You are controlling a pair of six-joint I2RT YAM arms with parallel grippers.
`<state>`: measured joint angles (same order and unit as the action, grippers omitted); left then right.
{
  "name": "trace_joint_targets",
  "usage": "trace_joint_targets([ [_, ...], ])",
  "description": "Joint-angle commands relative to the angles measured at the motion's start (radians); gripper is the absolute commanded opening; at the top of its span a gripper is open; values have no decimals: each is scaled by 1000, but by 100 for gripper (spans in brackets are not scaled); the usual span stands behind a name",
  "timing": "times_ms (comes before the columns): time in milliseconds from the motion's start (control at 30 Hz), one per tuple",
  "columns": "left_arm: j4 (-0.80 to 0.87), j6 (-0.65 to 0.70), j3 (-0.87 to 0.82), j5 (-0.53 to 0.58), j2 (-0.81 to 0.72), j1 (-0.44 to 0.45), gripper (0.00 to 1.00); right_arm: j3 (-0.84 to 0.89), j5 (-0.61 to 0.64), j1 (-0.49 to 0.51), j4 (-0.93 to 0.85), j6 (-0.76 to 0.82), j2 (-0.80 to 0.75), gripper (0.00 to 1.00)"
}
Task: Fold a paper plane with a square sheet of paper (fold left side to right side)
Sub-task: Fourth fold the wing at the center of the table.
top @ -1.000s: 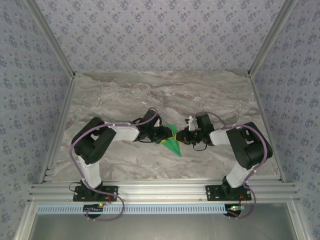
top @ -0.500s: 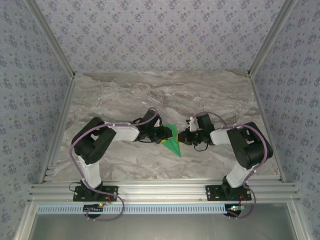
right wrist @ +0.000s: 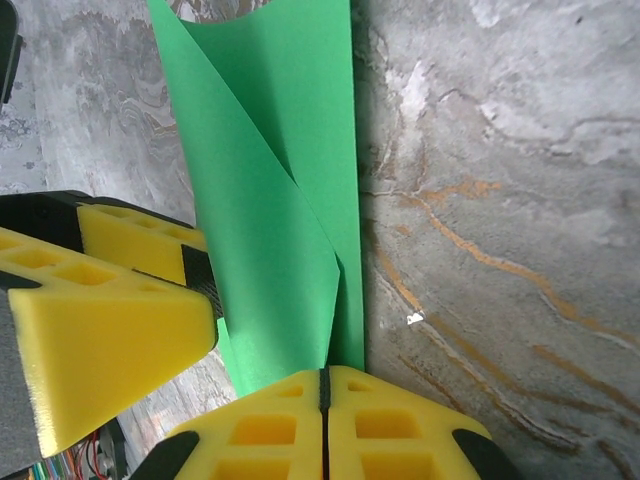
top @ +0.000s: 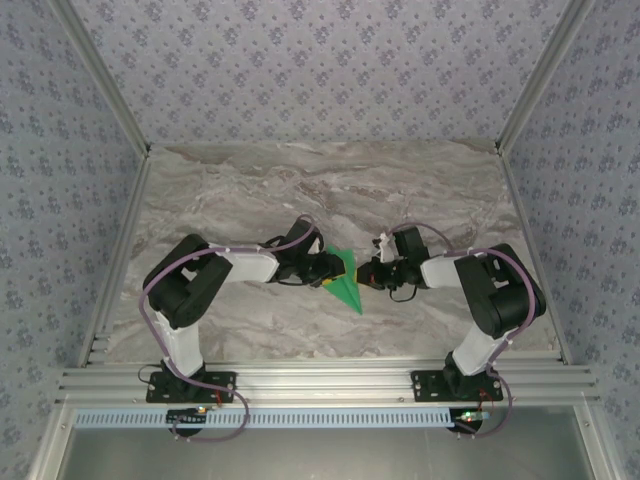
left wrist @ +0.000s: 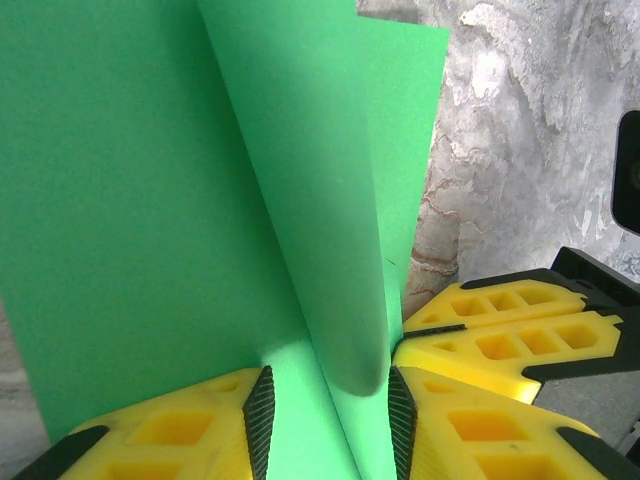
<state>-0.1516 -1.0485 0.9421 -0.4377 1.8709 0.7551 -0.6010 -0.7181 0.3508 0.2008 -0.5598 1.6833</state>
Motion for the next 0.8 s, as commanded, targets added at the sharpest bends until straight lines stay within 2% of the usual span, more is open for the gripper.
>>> trace_joint_targets([
  [0,57,8,8,24,6,5,37,-18,34,-6,-78,40,16,8],
  [367,67,49,12,52,-124,5,34,-28,86,-6,-152,67,43,8],
  [767,32,51,173,-63,47,15,26,-34,99,-1,-169,69,56,8],
])
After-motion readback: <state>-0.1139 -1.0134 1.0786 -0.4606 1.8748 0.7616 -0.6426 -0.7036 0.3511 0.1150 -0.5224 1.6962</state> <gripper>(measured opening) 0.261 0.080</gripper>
